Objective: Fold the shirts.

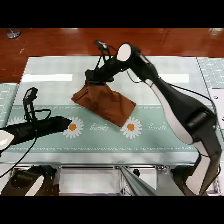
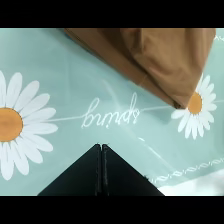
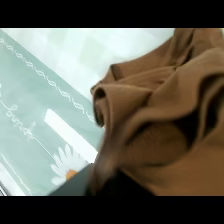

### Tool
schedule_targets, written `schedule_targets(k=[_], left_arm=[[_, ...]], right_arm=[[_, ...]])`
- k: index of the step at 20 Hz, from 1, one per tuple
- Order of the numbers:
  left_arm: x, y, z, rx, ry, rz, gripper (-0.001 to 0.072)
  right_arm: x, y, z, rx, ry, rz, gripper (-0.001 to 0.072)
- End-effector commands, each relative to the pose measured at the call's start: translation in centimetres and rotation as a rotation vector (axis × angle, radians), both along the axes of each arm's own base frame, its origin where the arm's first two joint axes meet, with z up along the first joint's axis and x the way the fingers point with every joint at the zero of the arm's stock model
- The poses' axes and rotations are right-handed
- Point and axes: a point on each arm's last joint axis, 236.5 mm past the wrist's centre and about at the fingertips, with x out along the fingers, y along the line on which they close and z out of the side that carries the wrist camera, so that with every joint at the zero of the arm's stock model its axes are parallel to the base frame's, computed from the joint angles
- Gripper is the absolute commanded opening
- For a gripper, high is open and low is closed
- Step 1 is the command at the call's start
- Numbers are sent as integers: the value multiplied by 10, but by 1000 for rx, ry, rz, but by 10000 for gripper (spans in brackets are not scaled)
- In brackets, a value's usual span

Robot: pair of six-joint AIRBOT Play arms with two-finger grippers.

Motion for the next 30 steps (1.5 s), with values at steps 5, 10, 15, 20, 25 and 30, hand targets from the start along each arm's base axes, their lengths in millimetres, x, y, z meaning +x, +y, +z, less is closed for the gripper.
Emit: schedule_targets(k=[5, 10, 15, 20, 25, 30], left_arm=[[16, 6, -6, -18, -40, 76, 29], [20, 7, -5, -20, -53, 86, 29], [25, 8, -5, -22, -64, 99, 29], [25, 6, -17, -24, -14, 103, 29], [27, 2, -22, -48, 20, 113, 29], [27, 2, -22, -48, 16, 115, 29]], right_arm=[[23, -56, 24, 37, 39, 9, 630], [1, -267, 69, -302, 40, -128, 630], [-67, -314, -10, -211, 75, -570, 630], [-128, -243, -97, -4, 314, -681, 629], [-113, -186, -124, 38, 436, -600, 629], [-92, -132, -121, 57, 456, -444, 363]])
